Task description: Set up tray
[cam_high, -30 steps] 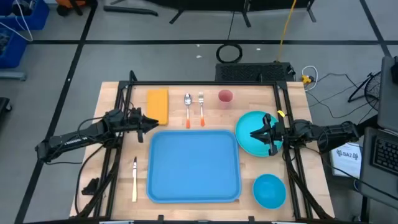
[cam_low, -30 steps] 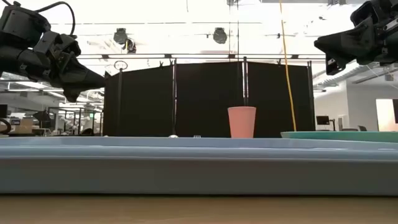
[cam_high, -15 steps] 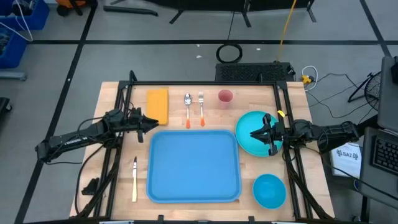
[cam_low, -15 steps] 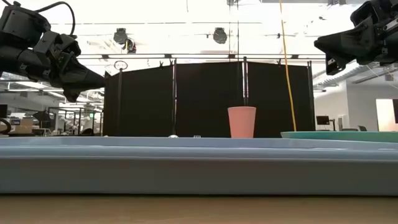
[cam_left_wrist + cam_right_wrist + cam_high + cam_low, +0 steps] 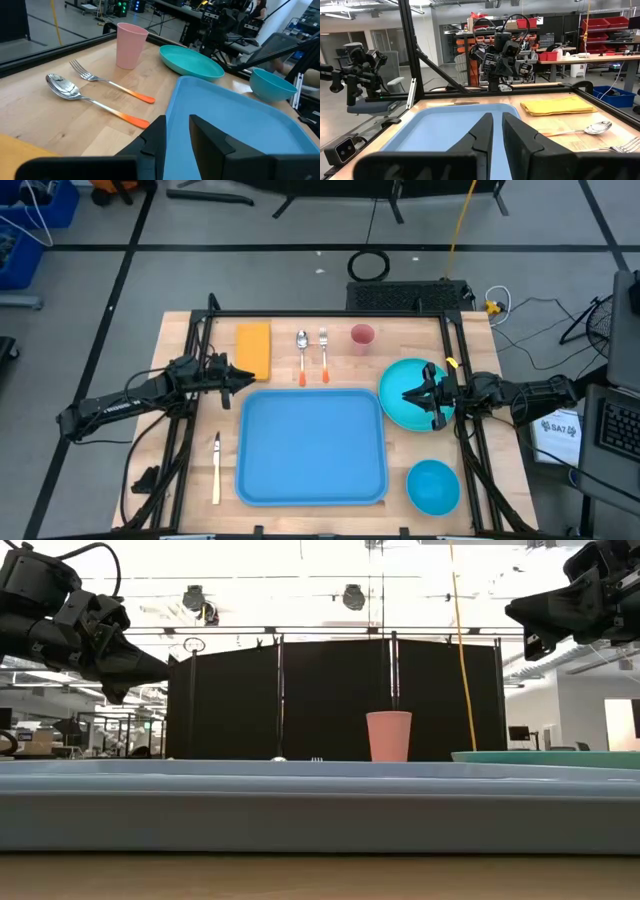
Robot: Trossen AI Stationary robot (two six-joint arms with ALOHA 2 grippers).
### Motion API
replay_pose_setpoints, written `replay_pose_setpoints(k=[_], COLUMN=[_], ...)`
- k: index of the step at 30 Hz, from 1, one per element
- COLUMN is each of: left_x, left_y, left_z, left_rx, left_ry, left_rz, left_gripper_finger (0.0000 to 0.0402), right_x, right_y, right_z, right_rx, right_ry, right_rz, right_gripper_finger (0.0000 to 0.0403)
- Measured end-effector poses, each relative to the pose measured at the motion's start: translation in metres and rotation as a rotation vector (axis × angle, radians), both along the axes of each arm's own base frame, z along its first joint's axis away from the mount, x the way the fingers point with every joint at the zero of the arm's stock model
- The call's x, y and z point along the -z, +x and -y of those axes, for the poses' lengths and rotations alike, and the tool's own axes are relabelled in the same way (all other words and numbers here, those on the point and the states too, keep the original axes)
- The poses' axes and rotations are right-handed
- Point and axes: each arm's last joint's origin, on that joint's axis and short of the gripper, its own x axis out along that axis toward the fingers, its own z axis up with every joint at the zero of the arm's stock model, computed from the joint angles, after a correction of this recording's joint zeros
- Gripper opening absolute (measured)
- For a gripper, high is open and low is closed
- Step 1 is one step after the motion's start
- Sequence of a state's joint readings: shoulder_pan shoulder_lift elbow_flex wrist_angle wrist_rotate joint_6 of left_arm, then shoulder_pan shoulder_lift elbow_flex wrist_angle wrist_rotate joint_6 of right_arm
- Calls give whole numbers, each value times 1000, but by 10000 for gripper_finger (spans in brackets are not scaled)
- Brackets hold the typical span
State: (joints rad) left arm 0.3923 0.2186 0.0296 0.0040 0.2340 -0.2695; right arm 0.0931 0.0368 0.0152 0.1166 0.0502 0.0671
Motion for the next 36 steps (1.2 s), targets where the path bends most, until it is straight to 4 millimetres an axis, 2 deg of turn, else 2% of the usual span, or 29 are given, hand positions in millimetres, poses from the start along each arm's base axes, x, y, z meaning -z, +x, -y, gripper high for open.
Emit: replay_pose_setpoints(k=[28, 31, 36], left_x=[0, 0, -12], left_y=[0, 0, 0], left_z=[0, -1, -5], left_rx=[0, -16, -135], left_ry=[4, 48, 333], left_rz=[0, -8, 43], left_gripper_finger=[88, 88, 88], right_x=[0, 0, 0], right_y=[0, 0, 0], right_z=[0, 0, 0], right_rx=[0, 0, 2], right_ry=[0, 0, -29], right_rz=[0, 0, 1], right_gripper_finger=[34, 34, 34])
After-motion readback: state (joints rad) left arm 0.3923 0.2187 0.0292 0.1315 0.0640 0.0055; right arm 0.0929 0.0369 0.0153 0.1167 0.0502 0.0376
